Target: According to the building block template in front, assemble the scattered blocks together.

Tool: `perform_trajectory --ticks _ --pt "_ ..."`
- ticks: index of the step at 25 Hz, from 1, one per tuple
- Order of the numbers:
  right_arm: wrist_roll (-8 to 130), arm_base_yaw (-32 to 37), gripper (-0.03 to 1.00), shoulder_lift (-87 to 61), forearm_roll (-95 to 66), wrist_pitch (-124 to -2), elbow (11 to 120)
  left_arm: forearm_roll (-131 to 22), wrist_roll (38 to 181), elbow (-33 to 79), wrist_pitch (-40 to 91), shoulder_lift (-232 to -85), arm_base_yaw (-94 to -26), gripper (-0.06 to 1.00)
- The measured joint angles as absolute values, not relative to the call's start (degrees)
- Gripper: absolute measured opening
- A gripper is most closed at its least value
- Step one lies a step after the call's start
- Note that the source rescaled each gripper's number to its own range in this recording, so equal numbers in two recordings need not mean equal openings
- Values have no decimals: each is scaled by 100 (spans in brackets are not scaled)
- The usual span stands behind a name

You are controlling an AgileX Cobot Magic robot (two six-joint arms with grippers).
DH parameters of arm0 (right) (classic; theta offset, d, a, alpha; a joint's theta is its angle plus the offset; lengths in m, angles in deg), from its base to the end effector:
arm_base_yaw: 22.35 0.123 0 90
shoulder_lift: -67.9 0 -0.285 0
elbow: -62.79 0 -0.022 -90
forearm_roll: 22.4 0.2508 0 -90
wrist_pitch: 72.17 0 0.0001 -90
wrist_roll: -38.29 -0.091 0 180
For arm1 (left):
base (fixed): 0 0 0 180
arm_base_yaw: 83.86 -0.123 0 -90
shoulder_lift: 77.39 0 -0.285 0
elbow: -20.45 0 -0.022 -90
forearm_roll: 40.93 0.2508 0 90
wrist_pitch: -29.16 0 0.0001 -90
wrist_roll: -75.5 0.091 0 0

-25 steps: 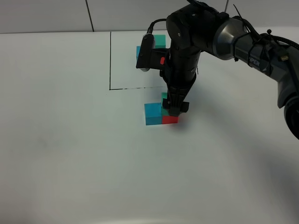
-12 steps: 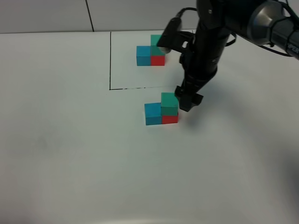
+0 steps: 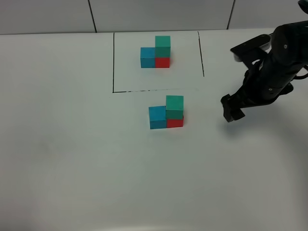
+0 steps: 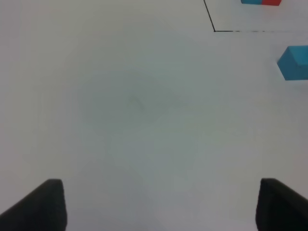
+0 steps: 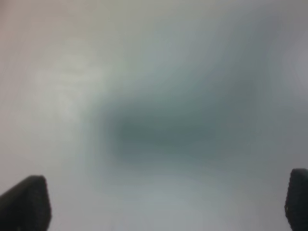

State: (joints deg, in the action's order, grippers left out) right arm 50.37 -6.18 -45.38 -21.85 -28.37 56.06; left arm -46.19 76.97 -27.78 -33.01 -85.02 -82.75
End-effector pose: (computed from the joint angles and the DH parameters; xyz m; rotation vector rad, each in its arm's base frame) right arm 0.3514 0.1025 0.1910 -0.6895 2.7750 0.0254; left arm -0.0073 -0.0072 0.2772 0.0524 2.0575 -0.1062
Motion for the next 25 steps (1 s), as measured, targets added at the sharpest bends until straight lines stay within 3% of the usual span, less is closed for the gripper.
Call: perform_trajectory --ticks 5,16,25 --pt "4314 -899 100 -4367 -2390 -3266 5927 -4619 7697 -2778 -3301 -8502 -8275 76" --pt "3360 -1236 100 -3292 -3448 -2824 6436 -4619 7697 -2778 -3301 -8502 -8275 76" --pt "2592 -1242 100 -917 -3680 -2838 4456 -4619 7697 -2778 -3301 -8502 -8275 76"
